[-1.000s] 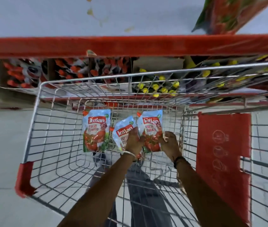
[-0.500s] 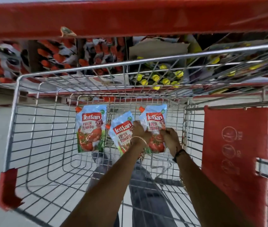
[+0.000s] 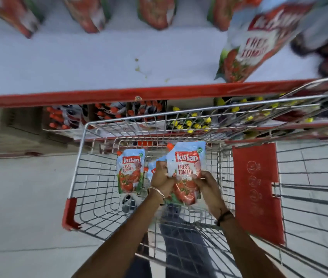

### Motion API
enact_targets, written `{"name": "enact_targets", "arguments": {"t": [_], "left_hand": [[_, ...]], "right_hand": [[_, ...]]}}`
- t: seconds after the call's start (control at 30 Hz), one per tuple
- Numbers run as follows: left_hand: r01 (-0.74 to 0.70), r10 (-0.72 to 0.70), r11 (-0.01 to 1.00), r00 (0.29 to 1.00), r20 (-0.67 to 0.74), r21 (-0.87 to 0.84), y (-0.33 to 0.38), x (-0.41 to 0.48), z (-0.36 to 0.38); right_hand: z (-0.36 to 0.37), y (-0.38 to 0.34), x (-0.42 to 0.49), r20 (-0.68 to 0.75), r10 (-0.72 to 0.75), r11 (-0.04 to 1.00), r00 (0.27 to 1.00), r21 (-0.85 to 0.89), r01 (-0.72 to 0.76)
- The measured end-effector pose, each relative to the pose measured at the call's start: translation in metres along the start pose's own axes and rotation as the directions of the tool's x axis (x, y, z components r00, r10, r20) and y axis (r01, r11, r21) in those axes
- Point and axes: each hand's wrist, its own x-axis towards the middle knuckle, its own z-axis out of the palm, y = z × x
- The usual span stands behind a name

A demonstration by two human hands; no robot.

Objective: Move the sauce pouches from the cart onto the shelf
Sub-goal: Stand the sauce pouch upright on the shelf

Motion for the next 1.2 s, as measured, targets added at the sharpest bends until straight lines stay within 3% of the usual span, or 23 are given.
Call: {"name": "enact_targets", "arguments": {"t": [0.23,0.53,0.77,0.9,1.03,1.2], "left_hand": [[-0.313,0.312,0.950,0.950,-0.037,-0.026,0.086,-0.065,-0.042],[-0.596,0.589,0.800,0.802,-0.095,-0.069,0.202,-0.098,-0.069],[-0.694,0.686,0.720,0.707,-0.175,0.021,0.273,-0.082,-0.080],[-0.668,0.659,0.744,0.729,-0.185,0.018,0.287,-0.060,-0.080],[-0.661,0.670,0.741,0.714,-0.204,0.119,0.285,-0.035,-0.080],[-0.642,0.645,0.761,0.731,-0.221,0.096,0.280,-0.019,-0.078]], "right_hand": [[0.015,-0.090,-0.069,0.066,-0.291,0.956,0.954,-0.008,0.292],[0.031,-0.199,-0.105,0.010,-0.623,0.782,0.783,0.049,0.621],[0.055,-0.262,-0.080,-0.108,-0.689,0.710,0.717,0.100,0.697],[0.070,-0.277,-0.054,-0.185,-0.699,0.688,0.691,0.092,0.720],[0.077,-0.278,-0.035,-0.218,-0.662,0.696,0.717,0.174,0.696],[0.077,-0.278,-0.016,-0.204,-0.673,0.706,0.711,0.108,0.700]]}}
